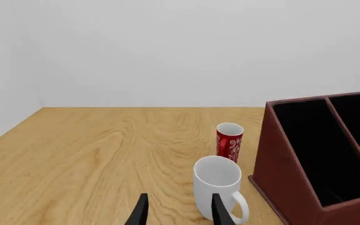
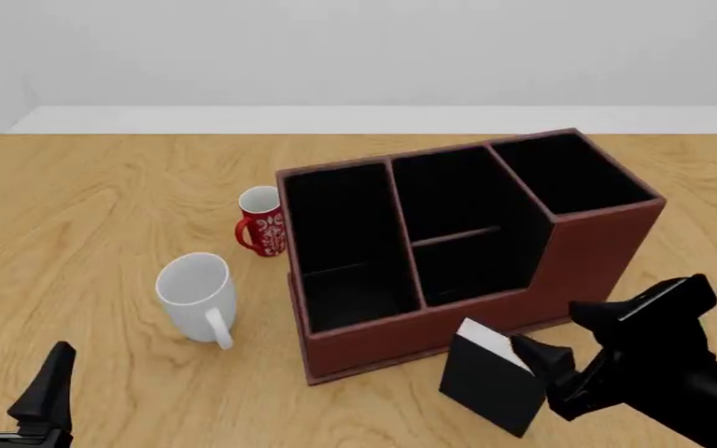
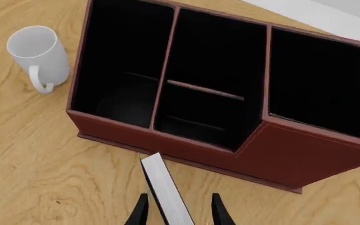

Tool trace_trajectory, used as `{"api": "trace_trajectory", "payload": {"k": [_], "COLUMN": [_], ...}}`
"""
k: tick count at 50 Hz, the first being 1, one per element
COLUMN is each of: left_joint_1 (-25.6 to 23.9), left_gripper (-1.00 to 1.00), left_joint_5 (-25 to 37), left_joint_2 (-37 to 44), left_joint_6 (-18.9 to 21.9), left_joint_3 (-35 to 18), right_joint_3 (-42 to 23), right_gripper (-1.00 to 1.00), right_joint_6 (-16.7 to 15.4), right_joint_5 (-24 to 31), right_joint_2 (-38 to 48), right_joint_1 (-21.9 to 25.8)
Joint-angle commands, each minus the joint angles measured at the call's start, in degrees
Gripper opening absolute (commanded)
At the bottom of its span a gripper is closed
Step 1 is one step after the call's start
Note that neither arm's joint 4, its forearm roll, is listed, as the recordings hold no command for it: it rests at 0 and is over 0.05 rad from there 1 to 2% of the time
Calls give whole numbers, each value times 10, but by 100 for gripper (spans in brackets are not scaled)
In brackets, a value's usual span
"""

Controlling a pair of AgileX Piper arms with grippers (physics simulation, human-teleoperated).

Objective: Pick up the book and place it in the right compartment of the caddy.

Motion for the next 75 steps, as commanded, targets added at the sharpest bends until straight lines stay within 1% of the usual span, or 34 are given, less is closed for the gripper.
{"api": "trace_trajectory", "payload": {"k": [1,4,5,6,9,16,17,18,20,27,28,30,36,41,48,53,54,59,65,67,68,71,74,75], "left_joint_1": [0,0,0,0,0,0,0,0,0,0,0,0,0,0,0,0,0,0,0,0,0,0,0,0], "left_gripper": [100,100,100,100,100,100,100,100,100,100,100,100,100,100,100,100,100,100,100,100,100,100,100,100], "left_joint_5": [0,0,0,0,0,0,0,0,0,0,0,0,0,0,0,0,0,0,0,0,0,0,0,0], "left_joint_2": [0,0,0,0,0,0,0,0,0,0,0,0,0,0,0,0,0,0,0,0,0,0,0,0], "left_joint_6": [0,0,0,0,0,0,0,0,0,0,0,0,0,0,0,0,0,0,0,0,0,0,0,0], "left_joint_3": [0,0,0,0,0,0,0,0,0,0,0,0,0,0,0,0,0,0,0,0,0,0,0,0], "right_joint_3": [8,8,9,10,11,20,22,23,26,30,35,38,45,46,59,65,64,58,46,45,39,31,16,14], "right_gripper": [100,100,100,100,100,100,100,100,100,100,100,100,100,100,100,100,-100,-100,-100,-100,-100,-100,-100,-100], "right_joint_6": [10,6,13,6,11,1,-6,-5,-14,-17,-11,-13,-2,-3,8,5,1,3,11,6,11,11,20,20], "right_joint_5": [-19,-25,-25,-28,-29,-38,-41,-43,-52,-65,-78,-83,-97,-103,-130,-143,-142,-130,-94,-89,-72,-49,-10,-5], "right_joint_2": [74,84,89,94,98,116,121,124,146,175,203,207,228,239,270,286,285,275,245,243,229,213,183,180], "right_joint_1": [30,28,32,29,30,24,20,20,16,19,25,24,31,27,33,28,23,32,51,49,54,57,61,60]}}
